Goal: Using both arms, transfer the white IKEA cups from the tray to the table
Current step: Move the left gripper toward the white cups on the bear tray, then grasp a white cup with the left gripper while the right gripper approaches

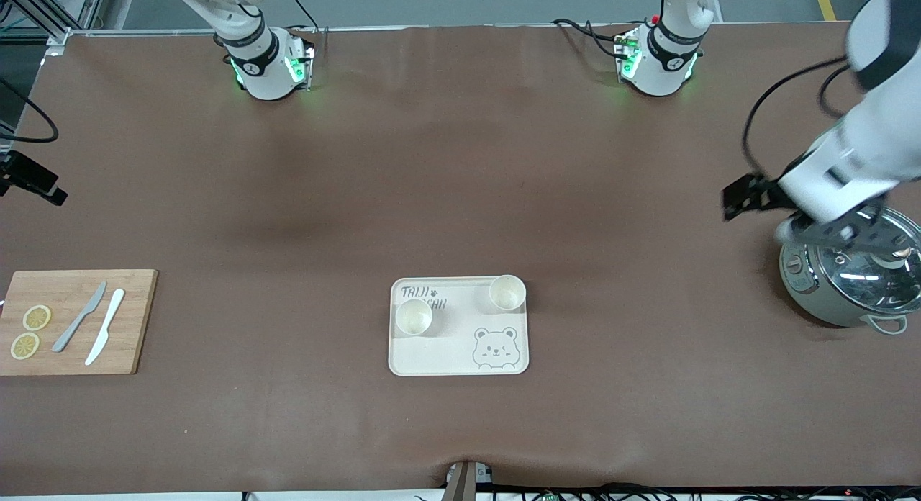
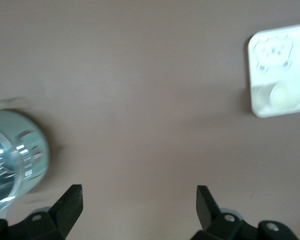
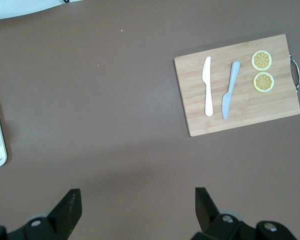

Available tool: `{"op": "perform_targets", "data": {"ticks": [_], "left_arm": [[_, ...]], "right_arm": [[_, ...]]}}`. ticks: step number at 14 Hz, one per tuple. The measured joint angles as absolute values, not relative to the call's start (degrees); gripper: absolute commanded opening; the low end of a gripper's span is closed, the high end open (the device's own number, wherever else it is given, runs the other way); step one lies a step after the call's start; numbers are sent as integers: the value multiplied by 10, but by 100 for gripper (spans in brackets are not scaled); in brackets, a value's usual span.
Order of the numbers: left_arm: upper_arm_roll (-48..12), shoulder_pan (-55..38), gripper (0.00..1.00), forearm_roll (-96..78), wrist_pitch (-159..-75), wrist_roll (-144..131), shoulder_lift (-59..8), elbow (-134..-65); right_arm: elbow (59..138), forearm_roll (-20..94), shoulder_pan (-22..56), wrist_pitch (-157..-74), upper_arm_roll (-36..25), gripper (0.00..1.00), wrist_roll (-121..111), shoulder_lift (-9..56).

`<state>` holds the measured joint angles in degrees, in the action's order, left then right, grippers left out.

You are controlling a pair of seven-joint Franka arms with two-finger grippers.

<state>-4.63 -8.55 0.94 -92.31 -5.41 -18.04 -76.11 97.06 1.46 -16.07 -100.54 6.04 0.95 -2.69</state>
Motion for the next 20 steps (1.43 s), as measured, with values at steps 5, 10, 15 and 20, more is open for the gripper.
{"op": "perform_targets", "data": {"ticks": [5,10,15,20], "left_arm": [[-43,-181,100,10,-1004,-160,-397,-631],[-40,-239,100,10,-1085,-257,-453,-620],[-40,-249,100,10,-1164,-273,-492,-637],[-43,-259,100,10,-1222,-295,-493,-696]], "right_arm": [[971,15,-161,-1021,62,100,9,-9],[971,15,-161,-1059,66,100,9,8],[970,45,-161,-1061,65,100,9,9],[959,57,-134,-1052,73,100,21,9]]}}
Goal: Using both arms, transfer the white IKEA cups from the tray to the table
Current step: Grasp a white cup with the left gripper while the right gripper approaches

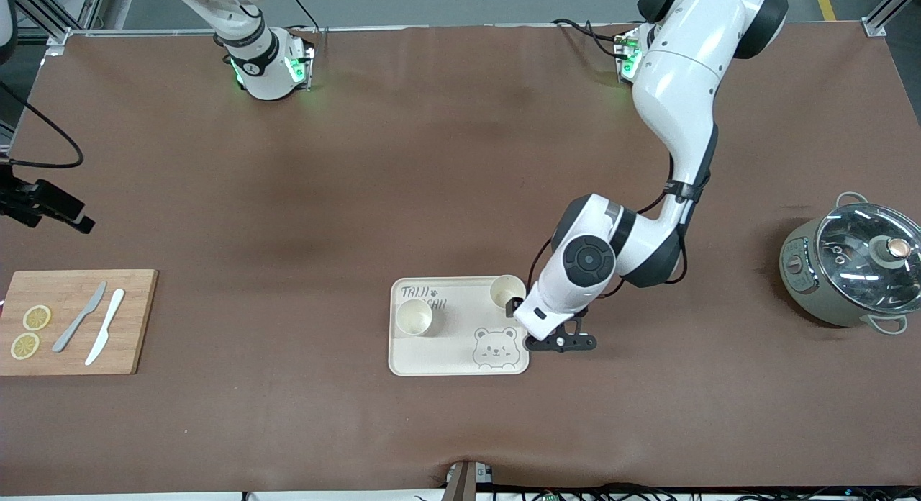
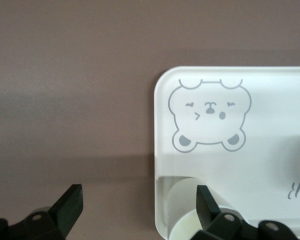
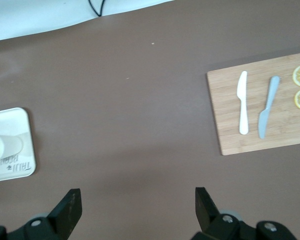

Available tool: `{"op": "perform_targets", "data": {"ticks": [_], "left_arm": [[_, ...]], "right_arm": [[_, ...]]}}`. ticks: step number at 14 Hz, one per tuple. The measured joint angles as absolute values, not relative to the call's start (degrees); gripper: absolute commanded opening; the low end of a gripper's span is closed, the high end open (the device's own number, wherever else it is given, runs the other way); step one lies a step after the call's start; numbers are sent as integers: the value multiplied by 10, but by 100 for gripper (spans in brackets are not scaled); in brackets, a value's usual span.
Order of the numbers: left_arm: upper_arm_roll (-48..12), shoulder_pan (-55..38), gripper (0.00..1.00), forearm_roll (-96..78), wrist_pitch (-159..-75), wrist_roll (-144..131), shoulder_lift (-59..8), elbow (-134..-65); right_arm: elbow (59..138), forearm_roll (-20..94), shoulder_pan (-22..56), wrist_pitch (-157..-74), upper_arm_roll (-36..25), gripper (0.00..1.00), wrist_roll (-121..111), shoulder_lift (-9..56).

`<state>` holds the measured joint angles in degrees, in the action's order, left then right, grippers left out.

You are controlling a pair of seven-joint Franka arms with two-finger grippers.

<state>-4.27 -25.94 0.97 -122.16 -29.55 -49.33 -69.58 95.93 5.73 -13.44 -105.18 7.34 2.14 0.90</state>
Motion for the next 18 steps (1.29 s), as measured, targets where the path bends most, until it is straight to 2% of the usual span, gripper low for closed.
{"op": "perform_targets", "data": {"ticks": [6,13,16,17,18], "left_arm": [[-43,-278,100,10,-1222,-323,-485,-713],[-42,-289,100,10,-1258,-338,-481,-749],[-41,-288,100,10,-1259,-337,-481,-757],[-41,-287,48,10,-1259,-337,-481,-758],[-41,-287,0,10,-1259,-339,-481,-759]], "right_arm": [[923,58,-69,-1032,78,100,98,19],[876,60,9,-1088,78,100,235,174],[849,60,34,-1120,78,100,262,220],[846,60,40,-1126,78,100,272,229],[845,60,46,-1134,78,100,285,237]]}}
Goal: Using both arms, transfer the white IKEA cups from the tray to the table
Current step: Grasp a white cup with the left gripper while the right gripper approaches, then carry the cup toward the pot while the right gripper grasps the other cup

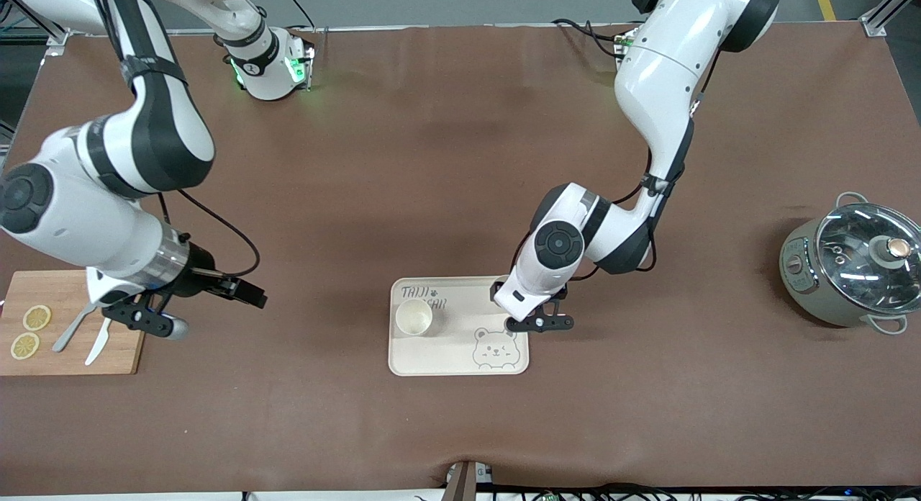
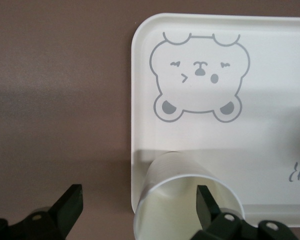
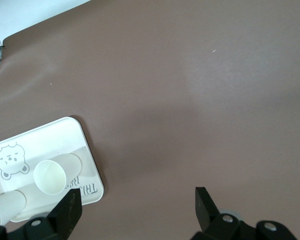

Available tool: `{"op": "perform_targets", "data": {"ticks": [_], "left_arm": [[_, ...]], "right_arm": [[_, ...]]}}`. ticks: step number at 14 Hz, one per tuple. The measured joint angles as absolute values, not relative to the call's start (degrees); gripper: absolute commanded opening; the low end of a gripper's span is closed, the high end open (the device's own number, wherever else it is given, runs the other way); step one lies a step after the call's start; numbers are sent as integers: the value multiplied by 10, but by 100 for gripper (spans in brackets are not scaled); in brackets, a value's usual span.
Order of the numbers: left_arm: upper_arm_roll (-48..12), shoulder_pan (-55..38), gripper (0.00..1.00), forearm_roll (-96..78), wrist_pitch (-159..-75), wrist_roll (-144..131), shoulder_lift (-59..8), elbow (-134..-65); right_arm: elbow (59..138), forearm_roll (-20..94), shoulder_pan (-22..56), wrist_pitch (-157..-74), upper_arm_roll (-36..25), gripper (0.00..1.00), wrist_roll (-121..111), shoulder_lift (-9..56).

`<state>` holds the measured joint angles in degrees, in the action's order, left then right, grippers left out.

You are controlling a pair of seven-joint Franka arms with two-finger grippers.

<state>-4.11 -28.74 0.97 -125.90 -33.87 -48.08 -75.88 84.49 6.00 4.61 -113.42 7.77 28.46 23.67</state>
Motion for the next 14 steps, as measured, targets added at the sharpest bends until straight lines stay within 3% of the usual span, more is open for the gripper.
{"op": "perform_targets", "data": {"ticks": [11,14], "left_arm": [[-41,-286,0,10,-1260,-353,-473,-766],[-34,-276,0,10,-1244,-360,-437,-759]], "right_arm": [[752,-2,184,-1209,74,100,489,369],[743,-13,191,-1224,73,100,488,396]]}}
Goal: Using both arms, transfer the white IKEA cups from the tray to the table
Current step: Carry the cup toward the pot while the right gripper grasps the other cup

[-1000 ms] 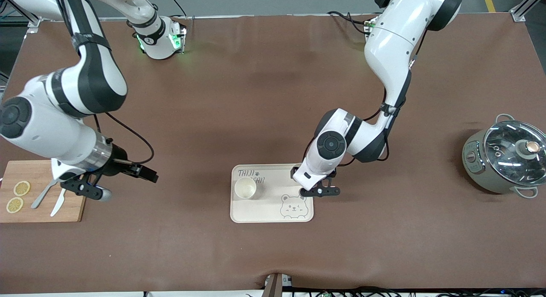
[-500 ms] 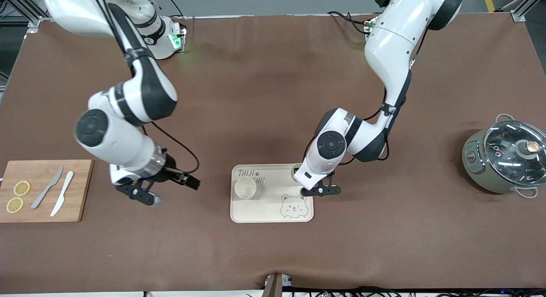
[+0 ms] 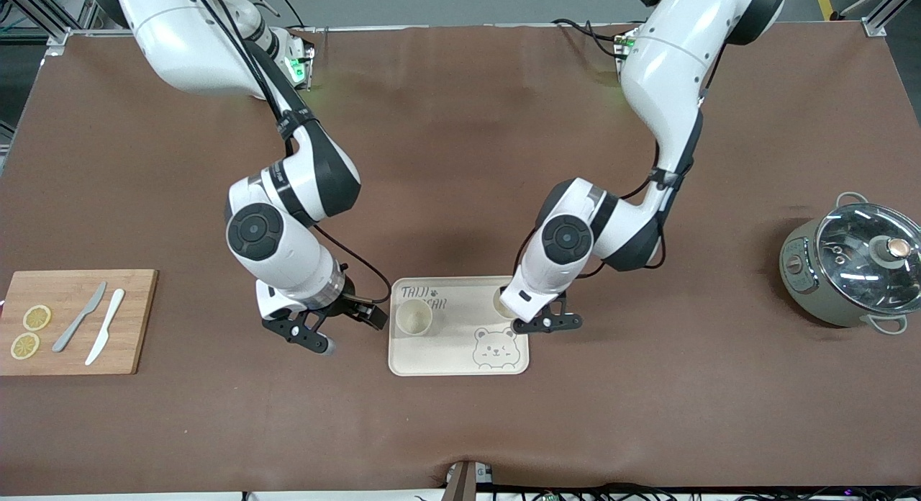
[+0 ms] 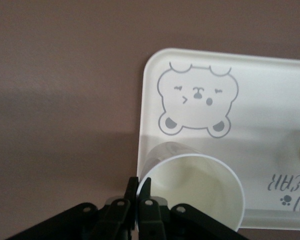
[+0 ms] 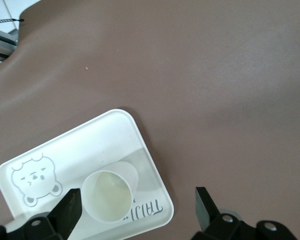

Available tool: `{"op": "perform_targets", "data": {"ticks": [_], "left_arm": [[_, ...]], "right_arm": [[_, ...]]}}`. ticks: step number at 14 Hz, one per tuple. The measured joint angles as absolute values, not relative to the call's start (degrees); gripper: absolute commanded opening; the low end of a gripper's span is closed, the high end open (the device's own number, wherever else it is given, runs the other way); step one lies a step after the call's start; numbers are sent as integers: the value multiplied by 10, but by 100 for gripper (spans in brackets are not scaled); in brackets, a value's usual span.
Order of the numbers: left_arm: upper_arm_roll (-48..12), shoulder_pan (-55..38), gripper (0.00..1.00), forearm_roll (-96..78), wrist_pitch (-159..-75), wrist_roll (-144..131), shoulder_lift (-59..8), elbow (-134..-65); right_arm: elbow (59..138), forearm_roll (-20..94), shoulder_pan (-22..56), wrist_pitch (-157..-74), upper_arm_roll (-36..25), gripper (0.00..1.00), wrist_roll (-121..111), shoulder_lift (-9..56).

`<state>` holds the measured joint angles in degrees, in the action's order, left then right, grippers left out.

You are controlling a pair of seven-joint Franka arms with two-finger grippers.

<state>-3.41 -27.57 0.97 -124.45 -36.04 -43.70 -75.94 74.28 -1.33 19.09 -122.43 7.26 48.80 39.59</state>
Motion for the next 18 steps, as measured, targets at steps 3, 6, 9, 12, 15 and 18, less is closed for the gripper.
{"op": "perform_targets", "data": {"ticks": [3,6,9,12,15,18], "left_arm": [[-38,-198,0,9,-1104,-257,-342,-756],[-43,-101,0,8,-1032,-95,-223,-842],[-44,-17,0,4,-1074,54,-103,-1012],[-45,29,0,-2,-1173,120,-31,-1160],[-50,29,0,-2,-1307,122,-16,-1278],[-52,29,0,-10,-1431,122,-38,-1354]], "right_arm": [[739,-23,195,-1238,72,100,470,414],[737,-23,204,-1239,72,100,437,419],[737,-24,215,-1239,72,100,408,425],[737,-24,218,-1244,72,100,395,436],[737,-28,222,-1267,72,100,386,453],[737,-35,230,-1286,72,100,385,470]]}}
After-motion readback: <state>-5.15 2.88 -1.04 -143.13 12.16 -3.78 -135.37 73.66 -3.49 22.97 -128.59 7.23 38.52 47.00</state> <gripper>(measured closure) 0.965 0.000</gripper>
